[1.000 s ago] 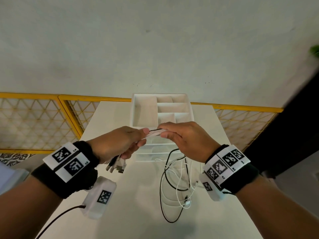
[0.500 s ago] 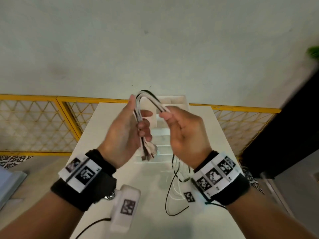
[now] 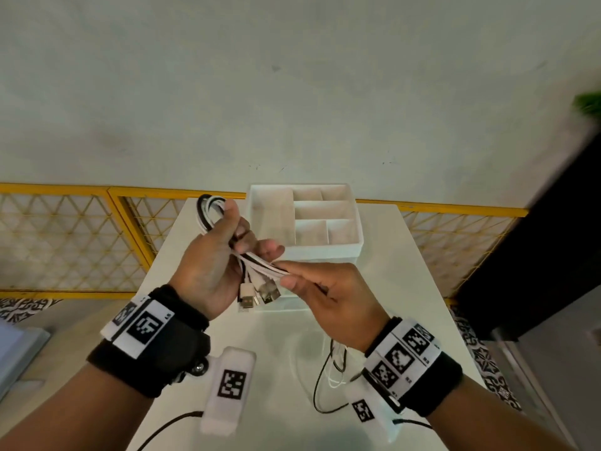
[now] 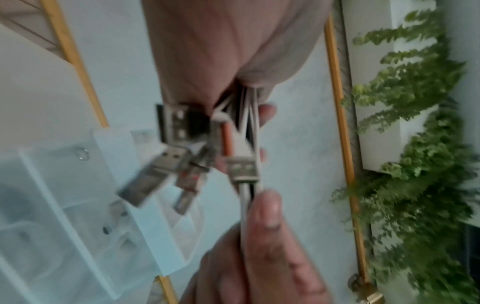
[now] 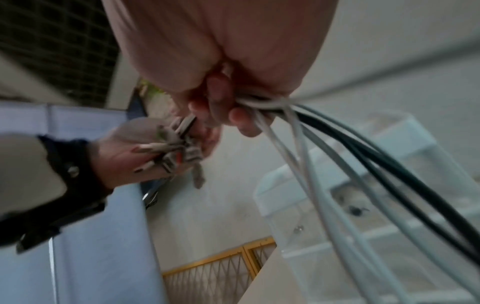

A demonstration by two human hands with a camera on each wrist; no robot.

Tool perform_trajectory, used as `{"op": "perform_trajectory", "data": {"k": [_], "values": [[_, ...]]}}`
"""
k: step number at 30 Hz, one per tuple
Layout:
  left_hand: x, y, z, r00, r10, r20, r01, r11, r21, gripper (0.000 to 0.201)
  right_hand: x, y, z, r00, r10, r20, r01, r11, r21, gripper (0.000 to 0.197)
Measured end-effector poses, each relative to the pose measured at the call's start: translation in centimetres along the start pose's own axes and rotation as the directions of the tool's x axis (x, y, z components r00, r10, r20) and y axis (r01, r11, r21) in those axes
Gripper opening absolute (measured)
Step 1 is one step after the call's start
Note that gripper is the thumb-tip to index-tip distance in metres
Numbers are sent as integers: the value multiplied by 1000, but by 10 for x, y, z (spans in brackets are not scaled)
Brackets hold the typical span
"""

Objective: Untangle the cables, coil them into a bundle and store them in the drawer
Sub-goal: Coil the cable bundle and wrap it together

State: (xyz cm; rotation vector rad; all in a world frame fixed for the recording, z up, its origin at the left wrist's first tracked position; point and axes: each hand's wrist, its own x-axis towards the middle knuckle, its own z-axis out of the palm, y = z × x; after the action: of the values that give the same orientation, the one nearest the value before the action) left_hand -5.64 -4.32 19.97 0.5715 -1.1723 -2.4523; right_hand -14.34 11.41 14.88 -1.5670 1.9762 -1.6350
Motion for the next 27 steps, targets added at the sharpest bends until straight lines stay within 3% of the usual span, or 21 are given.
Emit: {"op": "perform_trajectory", "data": {"k": [4,7,8,10,12,15,19,24,27], "values": [[-4,12,-9,996,-55,72,52,997,50,48,-6,0,-15,954,255,159,-253,967,-37,31],[-11,16,-10,973,-185,141,136,943,303,44,-1,-2,-32,895,394,209,-383,919,-93,29],[-14,14,-8,963,-223,154,127,872,472,42,2,-3,-36,879,423,220,-405,906,-121,28],[-20,6,-1,938,-302,169,53,608,792,36,10,-6,-38,867,437,238,-401,897,-186,26],[-22,-3,4,905,-387,177,-7,404,915,34,19,-12,-38,870,423,251,-385,903,-188,20],[-16,-13,3,901,-417,120,17,311,950,26,28,-20,-41,864,433,256,-397,900,-181,40],[-14,-12,2,935,-342,92,51,387,921,26,32,-26,-50,890,416,188,-384,905,-184,45],[-6,-3,-9,983,-181,25,65,476,877,25,33,-15,-73,896,416,154,-355,881,-312,12],[-3,-4,-16,985,-172,15,104,661,743,20,26,-13,-78,875,441,202,-393,889,-235,17]]}}
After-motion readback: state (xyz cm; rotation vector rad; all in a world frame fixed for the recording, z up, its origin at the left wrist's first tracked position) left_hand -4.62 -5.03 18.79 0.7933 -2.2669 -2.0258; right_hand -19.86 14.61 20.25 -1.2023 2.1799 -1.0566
